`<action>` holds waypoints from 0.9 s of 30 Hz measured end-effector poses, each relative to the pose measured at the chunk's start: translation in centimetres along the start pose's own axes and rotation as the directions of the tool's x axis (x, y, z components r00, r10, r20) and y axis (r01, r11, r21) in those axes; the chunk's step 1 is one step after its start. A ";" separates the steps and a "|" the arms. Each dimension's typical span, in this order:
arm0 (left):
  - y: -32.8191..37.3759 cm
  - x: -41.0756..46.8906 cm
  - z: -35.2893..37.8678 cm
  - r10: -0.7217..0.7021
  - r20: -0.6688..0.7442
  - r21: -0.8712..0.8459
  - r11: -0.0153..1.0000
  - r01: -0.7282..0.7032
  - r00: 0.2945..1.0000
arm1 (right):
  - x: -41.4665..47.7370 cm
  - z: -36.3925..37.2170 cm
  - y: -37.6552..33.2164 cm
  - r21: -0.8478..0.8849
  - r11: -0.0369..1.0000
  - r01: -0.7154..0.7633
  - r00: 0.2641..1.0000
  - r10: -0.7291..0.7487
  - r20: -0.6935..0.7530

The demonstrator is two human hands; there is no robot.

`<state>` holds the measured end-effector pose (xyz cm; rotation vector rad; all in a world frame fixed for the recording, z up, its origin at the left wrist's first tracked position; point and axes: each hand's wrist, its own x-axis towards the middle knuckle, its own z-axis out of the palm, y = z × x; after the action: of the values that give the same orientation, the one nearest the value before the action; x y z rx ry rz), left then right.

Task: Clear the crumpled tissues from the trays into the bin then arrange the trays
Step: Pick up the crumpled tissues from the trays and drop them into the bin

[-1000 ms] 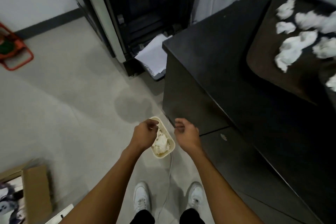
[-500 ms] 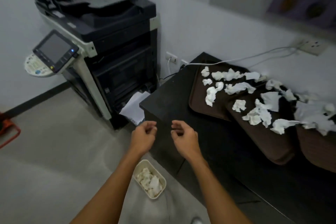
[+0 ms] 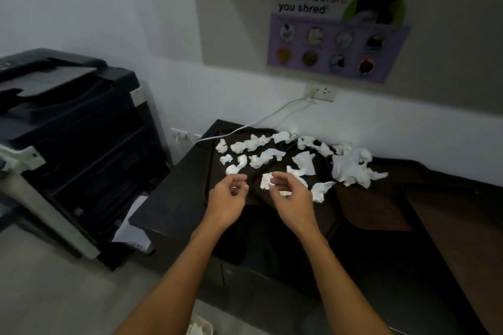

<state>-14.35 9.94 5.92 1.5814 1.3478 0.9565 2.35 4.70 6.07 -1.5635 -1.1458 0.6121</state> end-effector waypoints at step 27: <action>7.9 9.9 28.4 -0.046 0.212 0.039 0.999 0.038 0.976 | 17.8 -22.2 17.4 -0.512 0.858 -0.048 0.999 0.053 -0.006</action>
<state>16.05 15.88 3.22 1.6244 1.2485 0.7196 34.47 11.02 -0.15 -2.0488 -1.3503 0.3570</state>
